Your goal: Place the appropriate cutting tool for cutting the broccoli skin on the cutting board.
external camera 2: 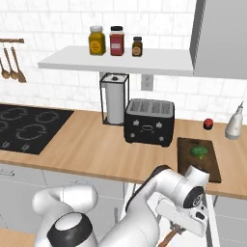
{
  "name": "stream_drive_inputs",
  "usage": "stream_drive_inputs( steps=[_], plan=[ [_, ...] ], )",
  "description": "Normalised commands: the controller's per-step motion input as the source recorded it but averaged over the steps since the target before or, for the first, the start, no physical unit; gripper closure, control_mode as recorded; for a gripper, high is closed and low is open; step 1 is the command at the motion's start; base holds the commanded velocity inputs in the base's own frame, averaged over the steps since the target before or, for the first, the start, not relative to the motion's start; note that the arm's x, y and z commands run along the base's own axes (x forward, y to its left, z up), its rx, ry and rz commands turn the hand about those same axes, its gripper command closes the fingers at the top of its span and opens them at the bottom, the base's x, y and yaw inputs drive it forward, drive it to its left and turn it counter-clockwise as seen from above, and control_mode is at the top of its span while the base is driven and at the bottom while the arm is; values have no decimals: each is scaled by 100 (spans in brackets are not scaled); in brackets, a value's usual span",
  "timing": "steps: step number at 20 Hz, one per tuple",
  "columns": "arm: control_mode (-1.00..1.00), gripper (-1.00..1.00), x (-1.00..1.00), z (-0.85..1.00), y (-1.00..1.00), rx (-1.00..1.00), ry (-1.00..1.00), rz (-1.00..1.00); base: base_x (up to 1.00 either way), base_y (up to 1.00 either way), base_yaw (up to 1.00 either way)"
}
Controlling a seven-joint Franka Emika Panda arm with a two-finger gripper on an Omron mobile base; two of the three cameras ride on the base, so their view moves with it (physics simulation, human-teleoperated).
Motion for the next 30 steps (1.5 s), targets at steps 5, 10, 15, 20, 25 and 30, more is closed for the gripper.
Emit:
stream_drive_inputs(
  steps=[5, 10, 15, 20, 25, 30],
  plan=[
    [-100, 100, -3, 100, -10, -2, -11, -15, 0, 0, 0],
    [-100, 100, 11, 100, -41, -1, -14, -11, 0, 0, 0],
    [-100, 100, 54, 63, -53, 0, -9, -3, 0, 0, 0],
    [-100, 100, 99, 11, -20, 0, -1, 0, 0, 0, 0],
    [-100, 100, 100, 0, -1, 1, 0, 0, 0, 0, 0],
    [-100, 100, 100, -7, -9, 3, 0, 0, 0, 0, 0]
  ],
)
